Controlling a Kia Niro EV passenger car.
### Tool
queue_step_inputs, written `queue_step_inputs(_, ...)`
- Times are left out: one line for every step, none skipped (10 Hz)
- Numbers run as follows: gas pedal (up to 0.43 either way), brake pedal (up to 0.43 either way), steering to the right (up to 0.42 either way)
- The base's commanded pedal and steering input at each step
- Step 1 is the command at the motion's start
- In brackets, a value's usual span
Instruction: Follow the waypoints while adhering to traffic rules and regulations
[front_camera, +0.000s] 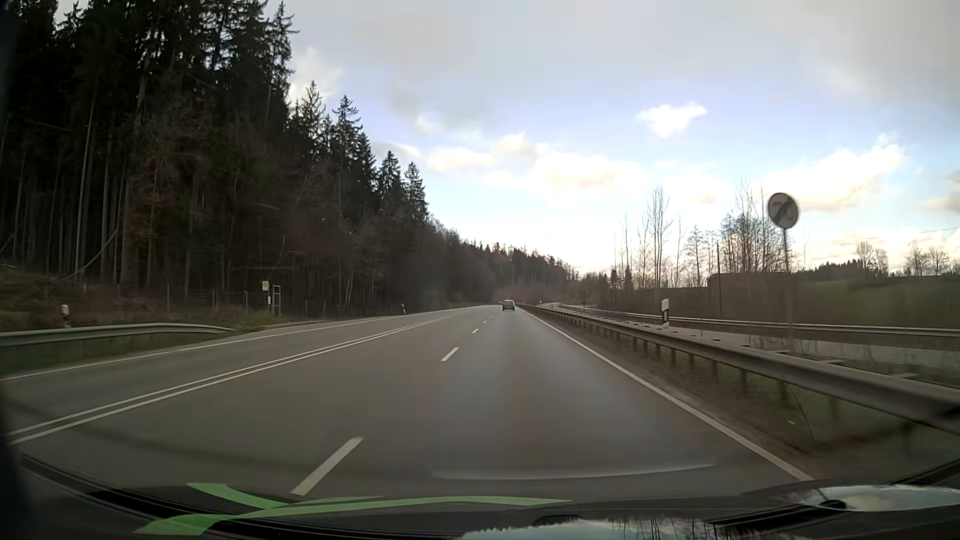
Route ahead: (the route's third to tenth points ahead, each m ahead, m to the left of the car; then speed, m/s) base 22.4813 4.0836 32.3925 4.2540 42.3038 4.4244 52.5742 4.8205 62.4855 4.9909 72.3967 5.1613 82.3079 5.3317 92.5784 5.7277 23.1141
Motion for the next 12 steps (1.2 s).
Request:
queue_step_inputs(0.039,0.000,-0.003)
queue_step_inputs(0.039,0.000,-0.003)
queue_step_inputs(0.039,0.000,-0.003)
queue_step_inputs(0.039,0.000,-0.004)
queue_step_inputs(0.039,0.000,-0.005)
queue_step_inputs(0.039,0.000,-0.006)
queue_step_inputs(0.039,0.000,-0.007)
queue_step_inputs(0.039,0.000,-0.006)
queue_step_inputs(0.028,0.000,-0.006)
queue_step_inputs(0.028,0.000,-0.006)
queue_step_inputs(0.020,0.000,-0.006)
queue_step_inputs(0.020,0.000,-0.005)
